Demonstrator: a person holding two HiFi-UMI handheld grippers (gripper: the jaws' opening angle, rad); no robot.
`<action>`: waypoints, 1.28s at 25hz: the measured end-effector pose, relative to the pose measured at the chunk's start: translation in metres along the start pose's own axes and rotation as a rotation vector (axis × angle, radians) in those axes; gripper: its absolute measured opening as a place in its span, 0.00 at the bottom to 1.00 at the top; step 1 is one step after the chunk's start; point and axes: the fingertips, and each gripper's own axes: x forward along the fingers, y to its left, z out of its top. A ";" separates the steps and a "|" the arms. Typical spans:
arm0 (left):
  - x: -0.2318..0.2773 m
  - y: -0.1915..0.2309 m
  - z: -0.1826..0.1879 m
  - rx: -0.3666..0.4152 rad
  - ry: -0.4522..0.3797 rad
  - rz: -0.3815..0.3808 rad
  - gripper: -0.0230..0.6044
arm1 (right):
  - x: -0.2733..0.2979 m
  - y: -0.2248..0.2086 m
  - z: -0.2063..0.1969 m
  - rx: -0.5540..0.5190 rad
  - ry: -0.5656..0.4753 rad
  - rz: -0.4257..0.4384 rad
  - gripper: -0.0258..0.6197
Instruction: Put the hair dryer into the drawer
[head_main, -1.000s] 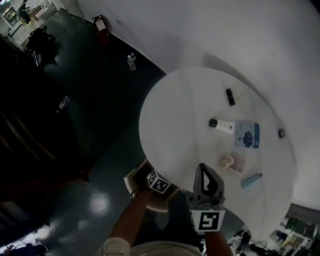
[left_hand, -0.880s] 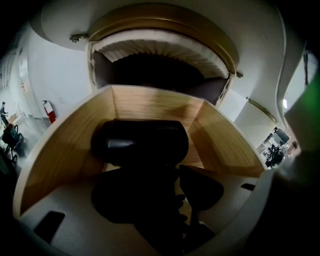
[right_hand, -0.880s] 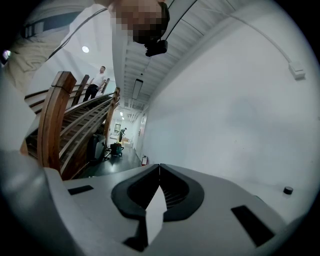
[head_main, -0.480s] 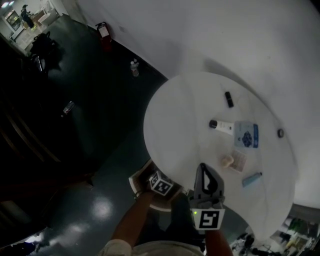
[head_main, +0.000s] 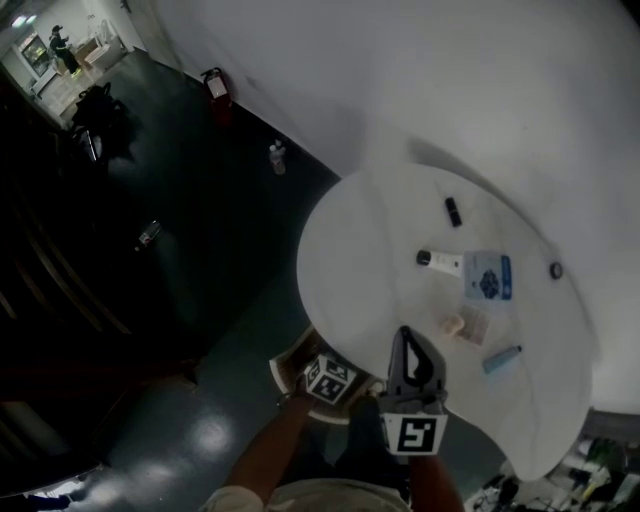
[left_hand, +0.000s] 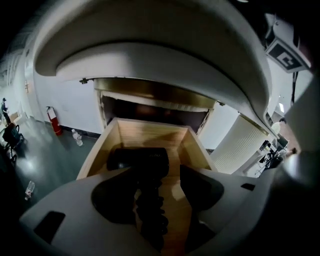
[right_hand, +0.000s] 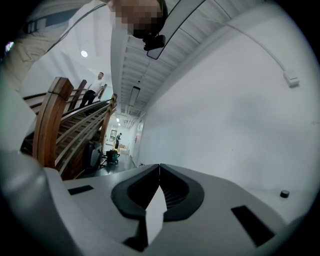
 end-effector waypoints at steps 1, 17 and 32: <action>-0.003 -0.001 0.002 0.003 0.002 -0.003 0.45 | 0.000 0.000 0.003 0.000 -0.006 -0.001 0.05; -0.066 -0.021 0.000 -0.007 0.105 -0.037 0.45 | -0.016 -0.012 0.037 -0.004 -0.053 -0.029 0.05; -0.195 -0.019 0.094 -0.019 -0.266 0.114 0.45 | -0.027 -0.007 0.061 -0.061 -0.089 0.005 0.05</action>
